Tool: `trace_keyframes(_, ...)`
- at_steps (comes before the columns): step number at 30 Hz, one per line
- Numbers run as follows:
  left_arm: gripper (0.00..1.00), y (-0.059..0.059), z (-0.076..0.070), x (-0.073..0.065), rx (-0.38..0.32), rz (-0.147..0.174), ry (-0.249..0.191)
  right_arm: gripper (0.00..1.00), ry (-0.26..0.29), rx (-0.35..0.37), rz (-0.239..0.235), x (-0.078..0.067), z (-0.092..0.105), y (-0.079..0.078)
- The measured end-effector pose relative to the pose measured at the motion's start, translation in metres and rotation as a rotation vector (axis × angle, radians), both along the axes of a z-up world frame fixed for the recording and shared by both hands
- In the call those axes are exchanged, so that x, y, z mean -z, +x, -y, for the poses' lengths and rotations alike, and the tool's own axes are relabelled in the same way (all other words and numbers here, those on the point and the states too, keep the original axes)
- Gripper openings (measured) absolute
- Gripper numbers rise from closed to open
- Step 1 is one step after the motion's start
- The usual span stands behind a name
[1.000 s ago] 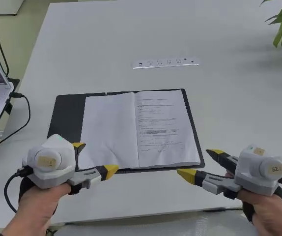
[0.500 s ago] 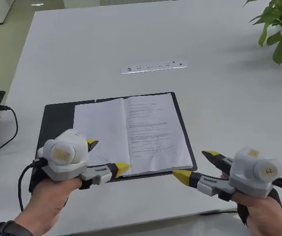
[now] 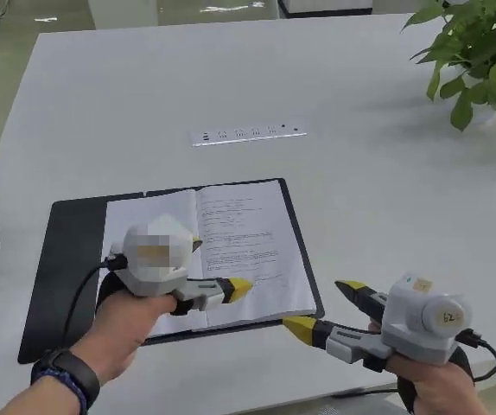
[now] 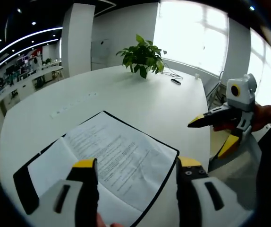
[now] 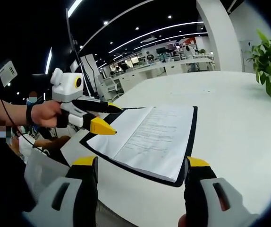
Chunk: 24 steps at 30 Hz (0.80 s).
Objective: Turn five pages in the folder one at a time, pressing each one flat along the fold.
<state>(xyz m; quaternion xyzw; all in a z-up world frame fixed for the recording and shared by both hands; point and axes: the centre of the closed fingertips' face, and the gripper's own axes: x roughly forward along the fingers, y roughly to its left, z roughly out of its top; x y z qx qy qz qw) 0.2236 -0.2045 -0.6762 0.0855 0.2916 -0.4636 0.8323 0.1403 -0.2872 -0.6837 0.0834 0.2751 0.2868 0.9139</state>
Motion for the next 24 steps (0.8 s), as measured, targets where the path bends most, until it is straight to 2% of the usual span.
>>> trace_keyframes(5, 0.66, 0.007, 0.029, 0.000, 0.050, 0.012, 0.005, 0.74, -0.009, -0.005, -0.010, 0.002, 0.001, -0.004)
trace_keyframes(8, 0.67, 0.005, 0.043, 0.000, 0.088, 0.012, 0.003, 0.73, -0.019, 0.002, -0.014, 0.003, 0.004, -0.005)
trace_keyframes(12, 0.67, 0.004, 0.061, 0.009, 0.139, 0.022, 0.033, 0.73, -0.024, 0.003, -0.017, 0.004, 0.007, -0.007)
trace_keyframes(16, 0.67, 0.004, 0.077, 0.024, 0.156, 0.002, 0.043, 0.72, -0.021, 0.011, -0.025, 0.004, 0.010, -0.008)
trace_keyframes(21, 0.66, -0.002, 0.092, 0.046, 0.176, -0.024, 0.071, 0.71, -0.017, 0.019, -0.028, 0.005, 0.013, -0.007)
trace_keyframes(23, 0.66, -0.004, 0.094, 0.059, 0.185, -0.028, 0.095, 0.72, -0.016, 0.022, -0.029, 0.006, 0.013, -0.006)
trace_keyframes(24, 0.66, -0.005, 0.094, 0.068, 0.181, -0.040, 0.116, 0.72, -0.013, 0.024, -0.028, 0.006, 0.014, -0.005)
